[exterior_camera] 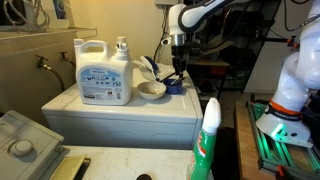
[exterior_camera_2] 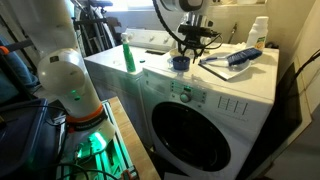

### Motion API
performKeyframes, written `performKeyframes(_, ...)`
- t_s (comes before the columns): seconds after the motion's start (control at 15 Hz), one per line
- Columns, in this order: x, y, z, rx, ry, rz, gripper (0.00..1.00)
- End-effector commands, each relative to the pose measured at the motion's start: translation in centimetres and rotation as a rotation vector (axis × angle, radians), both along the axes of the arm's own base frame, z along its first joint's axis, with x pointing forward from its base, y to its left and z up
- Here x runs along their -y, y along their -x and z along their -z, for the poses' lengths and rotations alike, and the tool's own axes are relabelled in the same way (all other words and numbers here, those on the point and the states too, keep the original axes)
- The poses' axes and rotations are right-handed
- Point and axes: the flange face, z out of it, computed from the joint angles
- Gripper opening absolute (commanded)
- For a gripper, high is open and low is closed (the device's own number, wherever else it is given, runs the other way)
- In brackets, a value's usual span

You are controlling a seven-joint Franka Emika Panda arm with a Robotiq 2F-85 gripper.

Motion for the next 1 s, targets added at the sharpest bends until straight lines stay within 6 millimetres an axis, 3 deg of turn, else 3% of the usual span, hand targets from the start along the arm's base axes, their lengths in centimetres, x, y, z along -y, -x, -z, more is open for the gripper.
performKeyframes(0.0, 0.2, -0.1, 0.2, -0.027, 0.003, -0.033, 0.48)
performKeyframes(0.07, 0.1, -0.1, 0.2, -0.031, 0.002, -0.038, 0.33)
performKeyframes(0.13, 0.0, -0.1, 0.3, -0.036, 0.001, -0.044, 0.32)
performKeyframes(0.4, 0.0, -0.1, 0.3, -0.049, 0.012, -0.053, 0.03)
performKeyframes(0.93, 0.5, 0.6, -3.9, 0.019, 0.059, -0.074, 0.07)
